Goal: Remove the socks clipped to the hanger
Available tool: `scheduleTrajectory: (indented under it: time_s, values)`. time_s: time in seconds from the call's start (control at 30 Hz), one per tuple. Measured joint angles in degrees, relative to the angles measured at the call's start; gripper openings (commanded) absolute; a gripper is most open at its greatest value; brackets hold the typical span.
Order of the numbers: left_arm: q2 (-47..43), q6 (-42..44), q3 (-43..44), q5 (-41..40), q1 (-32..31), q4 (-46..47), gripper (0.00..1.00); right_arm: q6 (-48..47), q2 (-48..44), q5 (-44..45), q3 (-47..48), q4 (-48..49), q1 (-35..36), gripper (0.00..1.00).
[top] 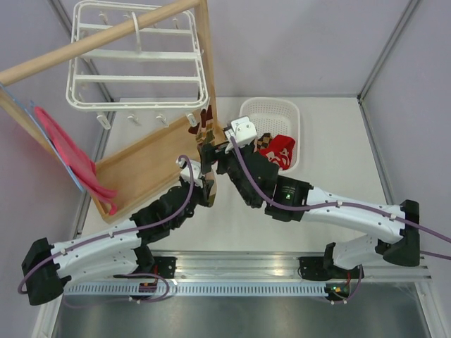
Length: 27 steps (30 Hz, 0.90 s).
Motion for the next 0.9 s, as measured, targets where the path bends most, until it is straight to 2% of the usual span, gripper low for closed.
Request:
scheduleTrajectory:
  time_s: [0.43,0.67,0.9]
  values:
    - [-4.13,-0.04,0.28,2.64,-0.02,-2.82,0.02,-7.45,9.18,4.87,10.34,2.73,0.39,0.94]
    - [-6.99,-0.09,0.28,2.97,-0.04,-4.61,0.02,-9.07,14.14,6.82,12.63,2.47,0.15,0.94]
    - [-9.86,-0.09,0.28,3.34,-0.04,-6.12,0.02,-9.14,15.28,6.82,13.86,2.45,-2.1,0.95]
